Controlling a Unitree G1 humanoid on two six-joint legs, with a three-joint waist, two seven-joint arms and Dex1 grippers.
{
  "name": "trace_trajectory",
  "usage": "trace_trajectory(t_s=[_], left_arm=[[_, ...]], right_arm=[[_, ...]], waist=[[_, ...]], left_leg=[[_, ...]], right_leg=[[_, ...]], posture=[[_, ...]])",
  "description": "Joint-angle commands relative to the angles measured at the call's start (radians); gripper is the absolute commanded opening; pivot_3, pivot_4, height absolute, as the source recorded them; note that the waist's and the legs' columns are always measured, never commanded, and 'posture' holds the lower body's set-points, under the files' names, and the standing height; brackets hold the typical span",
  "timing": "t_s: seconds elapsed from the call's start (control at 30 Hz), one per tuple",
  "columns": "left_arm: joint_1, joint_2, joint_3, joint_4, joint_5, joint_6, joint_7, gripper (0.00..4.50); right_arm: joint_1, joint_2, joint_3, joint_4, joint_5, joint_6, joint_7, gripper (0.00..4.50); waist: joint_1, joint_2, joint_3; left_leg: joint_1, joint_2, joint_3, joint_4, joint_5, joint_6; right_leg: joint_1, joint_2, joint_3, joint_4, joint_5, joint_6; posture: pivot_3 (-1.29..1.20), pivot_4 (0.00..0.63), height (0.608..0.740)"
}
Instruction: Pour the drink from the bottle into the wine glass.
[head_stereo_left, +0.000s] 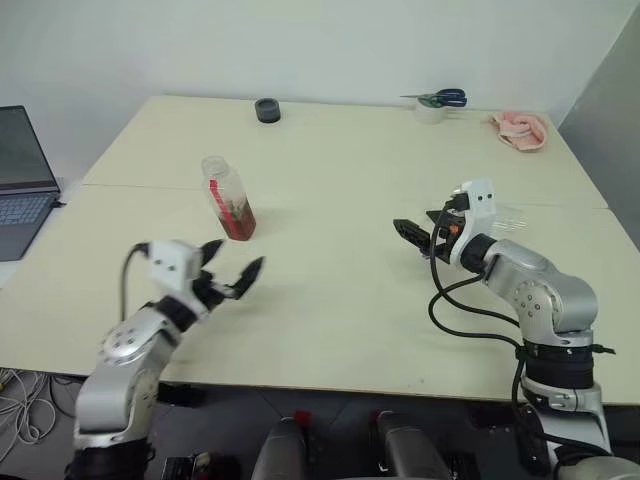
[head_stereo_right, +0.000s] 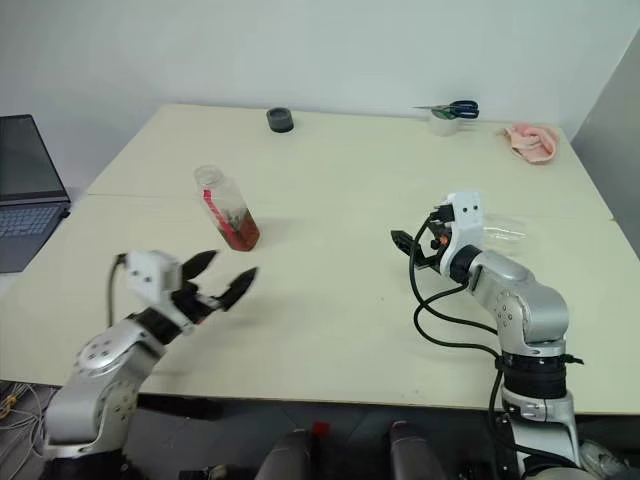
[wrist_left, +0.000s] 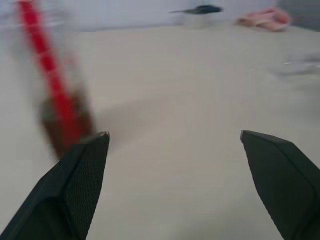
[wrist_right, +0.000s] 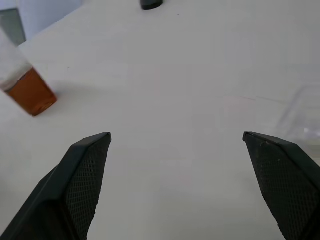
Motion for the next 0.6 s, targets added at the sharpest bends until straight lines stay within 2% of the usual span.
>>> trace_trajectory(t_s=[0.03, 0.13, 0.23, 0.43, 0.6], left_arm=[[-0.098, 0.039, -0.167, -0.019, 0.096, -0.045, -0.086, 4.48], [-0.183, 0.036, -0.228, 0.004, 0.092, -0.047, -0.142, 4.48], [-0.217, 0.043, -0.253, 0.027, 0.105, -0.064, -0.177, 4.48], [-0.247, 0.028, -0.238, 0.059, 0.094, -0.075, -0.191, 4.48], [-0.255, 0.027, -0.233, 0.057, 0.099, -0.079, -0.186, 4.48]], right_arm=[[-0.004, 0.132, -0.186, 0.039, 0.084, -0.027, -0.162, 4.50], [0.011, 0.261, -0.292, 0.041, 0.156, -0.047, -0.270, 4.50], [-0.016, 0.334, -0.362, 0.094, 0.192, -0.093, -0.363, 4.50], [-0.108, 0.404, -0.456, 0.243, 0.304, -0.228, -0.445, 4.50], [-0.189, 0.403, -0.509, 0.410, 0.395, -0.375, -0.443, 4.50]], waist=[[-0.006, 0.000, 0.000], [-0.012, 0.000, 0.000], [-0.029, 0.001, 0.000], [-0.039, 0.002, 0.001], [-0.046, 0.002, 0.001]], left_leg=[[0.000, 0.001, 0.000, -0.001, 0.000, 0.000], [0.000, 0.001, 0.001, -0.002, 0.000, 0.000], [0.000, 0.002, 0.002, -0.002, 0.000, 0.000], [0.000, 0.003, 0.002, -0.002, 0.000, 0.000], [-0.001, 0.003, 0.002, -0.002, 0.000, 0.000]], right_leg=[[0.000, 0.001, 0.001, 0.000, 0.000, 0.000], [-0.001, 0.002, 0.002, 0.001, 0.001, -0.002], [-0.003, 0.002, 0.003, 0.001, 0.001, -0.003], [-0.003, 0.003, 0.003, 0.002, 0.000, -0.001], [-0.003, 0.003, 0.003, 0.001, 0.000, -0.001]], posture=[[0.00, 0.150, 0.740], [0.00, 0.150, 0.740], [0.00, 0.150, 0.740], [0.00, 0.150, 0.740], [0.00, 0.150, 0.740]])
